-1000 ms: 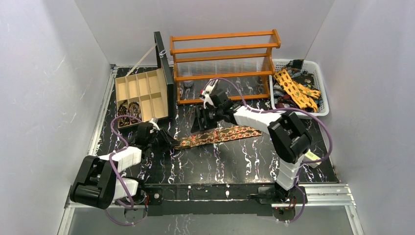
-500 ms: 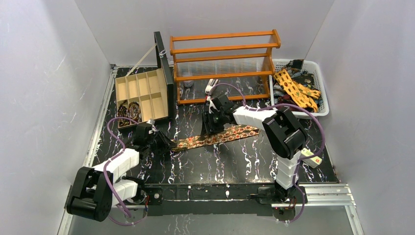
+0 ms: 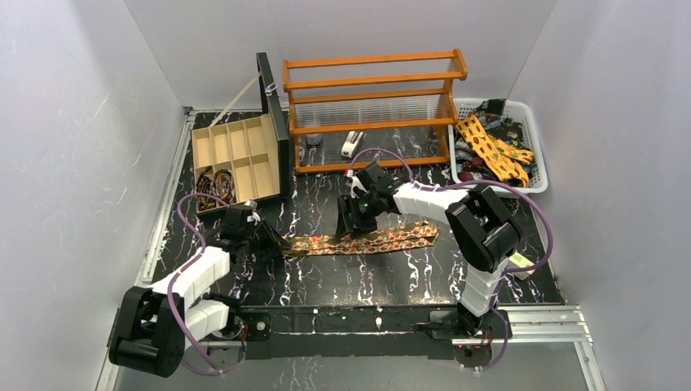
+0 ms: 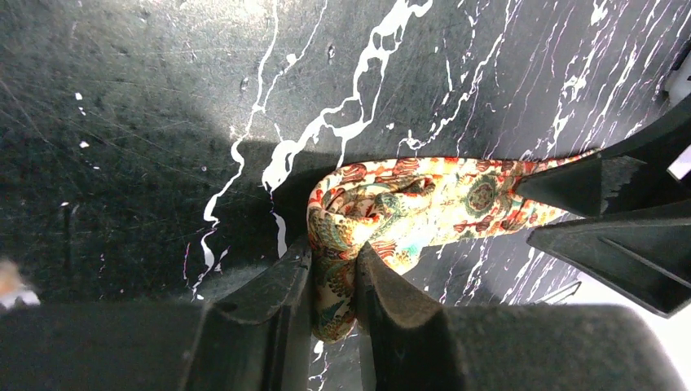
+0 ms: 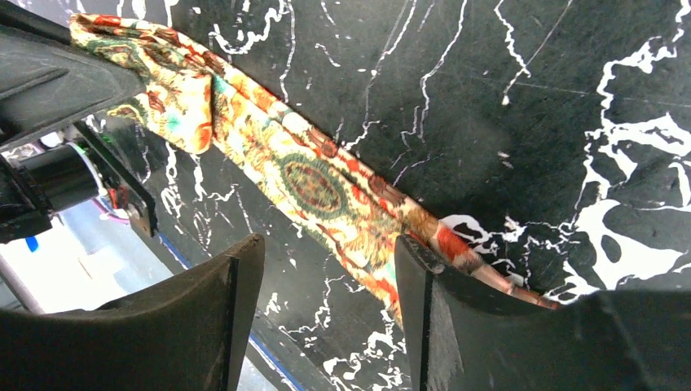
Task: Roll the ties
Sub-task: Roll the tie at the center of the board.
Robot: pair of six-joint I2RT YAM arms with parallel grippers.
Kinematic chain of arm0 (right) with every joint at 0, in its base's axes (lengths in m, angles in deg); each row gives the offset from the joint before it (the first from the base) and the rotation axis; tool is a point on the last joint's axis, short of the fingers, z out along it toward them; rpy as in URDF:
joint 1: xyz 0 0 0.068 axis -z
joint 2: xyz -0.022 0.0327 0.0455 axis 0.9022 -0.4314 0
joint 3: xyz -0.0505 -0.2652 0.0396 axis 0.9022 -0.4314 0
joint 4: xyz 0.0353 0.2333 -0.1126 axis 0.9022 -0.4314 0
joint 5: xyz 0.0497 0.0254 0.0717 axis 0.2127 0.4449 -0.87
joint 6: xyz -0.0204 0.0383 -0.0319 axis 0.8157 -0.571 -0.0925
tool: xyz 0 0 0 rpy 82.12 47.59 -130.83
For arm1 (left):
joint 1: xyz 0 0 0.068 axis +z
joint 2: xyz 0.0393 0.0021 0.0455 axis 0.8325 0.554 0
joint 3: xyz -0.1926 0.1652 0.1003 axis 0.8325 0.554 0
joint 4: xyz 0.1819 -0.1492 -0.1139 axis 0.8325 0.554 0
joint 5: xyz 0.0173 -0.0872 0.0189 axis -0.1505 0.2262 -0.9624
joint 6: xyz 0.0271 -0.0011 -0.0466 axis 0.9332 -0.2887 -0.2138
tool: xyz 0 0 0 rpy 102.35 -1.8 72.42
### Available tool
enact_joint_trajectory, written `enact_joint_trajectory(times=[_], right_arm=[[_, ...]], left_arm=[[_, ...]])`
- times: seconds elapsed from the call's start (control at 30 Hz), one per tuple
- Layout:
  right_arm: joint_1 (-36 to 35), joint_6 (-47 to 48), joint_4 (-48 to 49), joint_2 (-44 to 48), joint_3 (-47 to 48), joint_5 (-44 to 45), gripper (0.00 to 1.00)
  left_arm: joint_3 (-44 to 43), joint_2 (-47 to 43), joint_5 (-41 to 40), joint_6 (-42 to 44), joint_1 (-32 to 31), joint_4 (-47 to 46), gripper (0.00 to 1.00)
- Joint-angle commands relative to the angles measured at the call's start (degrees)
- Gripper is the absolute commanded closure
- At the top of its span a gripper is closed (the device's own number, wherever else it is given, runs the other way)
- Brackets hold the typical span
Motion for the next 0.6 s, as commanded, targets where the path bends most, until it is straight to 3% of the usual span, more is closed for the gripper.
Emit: enact_joint_trajectory(times=[0.0,0.23,0.57], right_arm=[[-0.16,-1.33,-0.71,4.52,2.93,-1.15,0.31],[-1.88,-13.33,12.98,4.12,-0.03,-7.14,0.44],[-9.23,-24.66,23.57,-0.24,0.31,-1.27,0.59]], left_arm=[[-2.74,-2.23,-1.73,3.52,0.03,5.5,0.88],[-6.77,-2.09,-1.41,7.85,-0.01,10.67,0.88],[-10.67,-1.94,-8.35,11.18,-1.51,17.2,0.89]])
